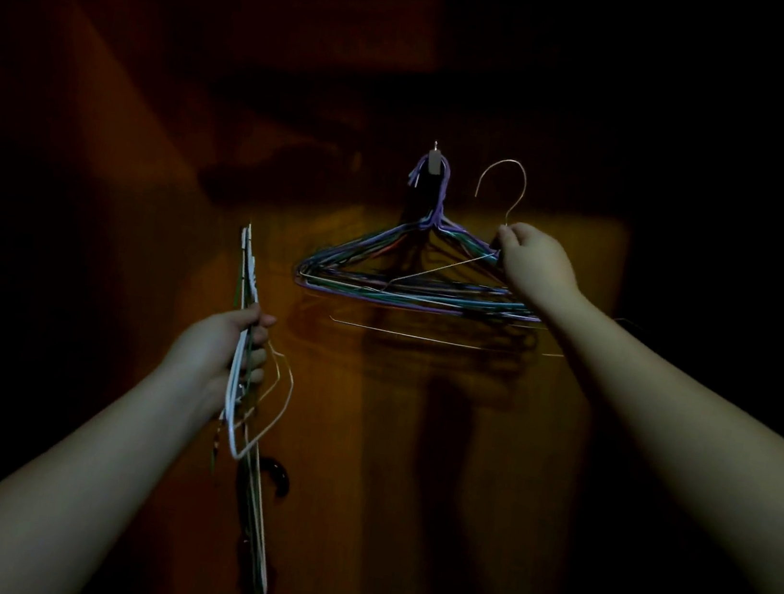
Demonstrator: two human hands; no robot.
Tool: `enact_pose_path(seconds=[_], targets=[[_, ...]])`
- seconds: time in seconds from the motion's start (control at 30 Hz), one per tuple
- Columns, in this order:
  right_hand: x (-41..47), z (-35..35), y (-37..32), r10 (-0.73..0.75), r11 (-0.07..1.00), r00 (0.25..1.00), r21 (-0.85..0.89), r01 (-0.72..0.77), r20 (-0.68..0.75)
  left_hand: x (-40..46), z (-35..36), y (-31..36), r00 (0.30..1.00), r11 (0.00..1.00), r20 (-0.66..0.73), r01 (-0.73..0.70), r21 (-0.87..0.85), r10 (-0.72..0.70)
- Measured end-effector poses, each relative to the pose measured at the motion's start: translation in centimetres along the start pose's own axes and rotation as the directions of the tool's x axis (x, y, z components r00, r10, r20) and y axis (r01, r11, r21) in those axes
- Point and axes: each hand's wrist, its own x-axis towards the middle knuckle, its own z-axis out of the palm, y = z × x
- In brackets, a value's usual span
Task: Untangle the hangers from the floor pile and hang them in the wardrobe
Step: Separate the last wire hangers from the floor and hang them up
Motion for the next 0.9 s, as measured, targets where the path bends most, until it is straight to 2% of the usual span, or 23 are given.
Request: enact_pose_path(seconds=[0.17, 0.37, 0.57, 0.9], targets=[[2.4, 0.2, -1.0, -0.043, 0.999, 0.998, 0.021, 0.044, -0.046, 0.3, 0.9, 0.7, 1.0, 1.0, -0.01, 0.0, 0.005, 0.0], [5.3, 0.8, -2.1, -0.012, 0.996, 0.996, 0.09, 0.02, -0.087, 0.5, 1.6, 1.0, 1.0, 1.0, -0.007, -0.001, -0.016, 0.001], [7.1, 2.1, -3.3, 0.018, 0.984, 0.999, 0.175, -0.011, -0.041, 0.0, 2.4, 1.0, 1.0, 1.0, 0.01, 0.008, -0.017, -0.008], [6.7, 5.5, -2.8, -0.012, 0.989, 0.999, 0.145, 0.004, 0.053, -0.7, 2.6, 0.8, 1.0, 1.0, -0.011, 0.003, -0.014, -0.003]])
